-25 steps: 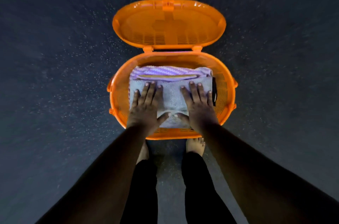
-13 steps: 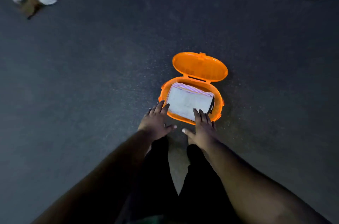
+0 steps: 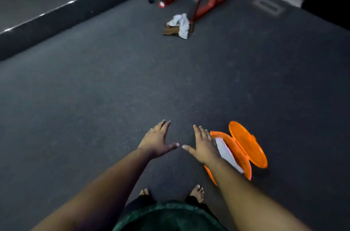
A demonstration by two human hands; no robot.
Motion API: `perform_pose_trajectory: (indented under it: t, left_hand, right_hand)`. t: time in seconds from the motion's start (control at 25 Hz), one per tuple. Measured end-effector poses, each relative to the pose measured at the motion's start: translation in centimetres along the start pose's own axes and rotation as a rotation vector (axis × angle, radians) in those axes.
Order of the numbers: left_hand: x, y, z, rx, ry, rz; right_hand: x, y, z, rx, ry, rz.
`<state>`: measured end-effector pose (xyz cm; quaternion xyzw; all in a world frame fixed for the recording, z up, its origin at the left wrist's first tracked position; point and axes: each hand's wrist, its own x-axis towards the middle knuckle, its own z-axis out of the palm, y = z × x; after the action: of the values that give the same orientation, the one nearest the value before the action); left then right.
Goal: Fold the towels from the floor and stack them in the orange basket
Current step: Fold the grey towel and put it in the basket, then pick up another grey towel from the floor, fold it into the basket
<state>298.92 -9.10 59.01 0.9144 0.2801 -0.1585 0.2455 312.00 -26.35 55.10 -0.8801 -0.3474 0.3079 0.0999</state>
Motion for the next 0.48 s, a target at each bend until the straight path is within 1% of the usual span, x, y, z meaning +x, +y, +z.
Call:
perform_pose_trajectory:
  t: [0.08,0.16,0.32,0.48]
  left_hand:
    - [-2.5,-4.3,-1.8,-0.064,0.073,-0.075]
    - [-5.9,-9.9,-3.8,-0.129,0.166,-0.163]
    - [-13.7,-23.3,-7.3,-0.224,0.319,-0.335]
    - [-21.1,-36.3,-10.8,-0.278,0.419,-0.48]
  right_hand:
    - [1.3,-5.3,0.2,-0.081,-0.015,-0.095]
    - [2.2,-12.2,1.2,-0.151,-0.034,-0.198]
    - [3.3,-28.2,5.1,-0.252,-0.059,-0.39]
    - [4.0,-43.7,9.4,-0.305,-0.062,-0.541]
